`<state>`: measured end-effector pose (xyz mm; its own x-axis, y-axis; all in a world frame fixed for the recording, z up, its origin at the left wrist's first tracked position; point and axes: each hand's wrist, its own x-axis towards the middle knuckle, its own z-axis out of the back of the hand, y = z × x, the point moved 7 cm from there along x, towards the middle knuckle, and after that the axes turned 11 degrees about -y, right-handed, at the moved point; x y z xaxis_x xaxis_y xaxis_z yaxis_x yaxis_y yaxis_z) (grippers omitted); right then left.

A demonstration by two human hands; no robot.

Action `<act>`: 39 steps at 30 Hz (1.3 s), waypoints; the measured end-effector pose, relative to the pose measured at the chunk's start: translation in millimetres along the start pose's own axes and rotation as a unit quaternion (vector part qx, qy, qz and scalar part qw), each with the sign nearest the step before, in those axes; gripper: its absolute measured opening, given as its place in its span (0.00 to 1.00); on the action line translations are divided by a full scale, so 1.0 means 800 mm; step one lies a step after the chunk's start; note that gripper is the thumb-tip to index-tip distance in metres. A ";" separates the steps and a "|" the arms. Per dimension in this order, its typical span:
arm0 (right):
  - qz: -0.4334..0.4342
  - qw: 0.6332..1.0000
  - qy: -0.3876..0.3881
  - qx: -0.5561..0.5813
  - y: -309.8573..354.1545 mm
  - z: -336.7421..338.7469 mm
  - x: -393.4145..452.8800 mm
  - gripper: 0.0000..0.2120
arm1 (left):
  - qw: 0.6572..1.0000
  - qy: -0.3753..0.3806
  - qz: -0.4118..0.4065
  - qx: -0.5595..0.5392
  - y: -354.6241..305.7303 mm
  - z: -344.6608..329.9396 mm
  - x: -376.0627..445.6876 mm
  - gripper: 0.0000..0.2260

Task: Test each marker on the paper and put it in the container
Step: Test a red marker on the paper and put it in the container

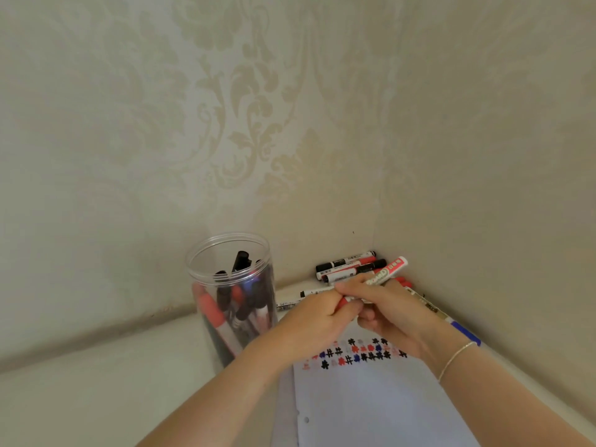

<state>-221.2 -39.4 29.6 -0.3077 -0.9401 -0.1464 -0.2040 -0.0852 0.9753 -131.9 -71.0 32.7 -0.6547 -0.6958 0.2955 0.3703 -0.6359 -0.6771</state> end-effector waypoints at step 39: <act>0.112 0.913 -0.376 -0.109 -0.040 0.176 0.001 0.16 | 0.995 0.033 -0.037 0.090 0.001 -0.108 0.039 0.14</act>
<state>-345.8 8.7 -24.8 -0.8872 -0.4561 0.0691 0.1077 -0.0590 0.9924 -209.5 -64.3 -16.7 -0.7241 -0.6254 0.2909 0.4281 -0.7382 -0.5213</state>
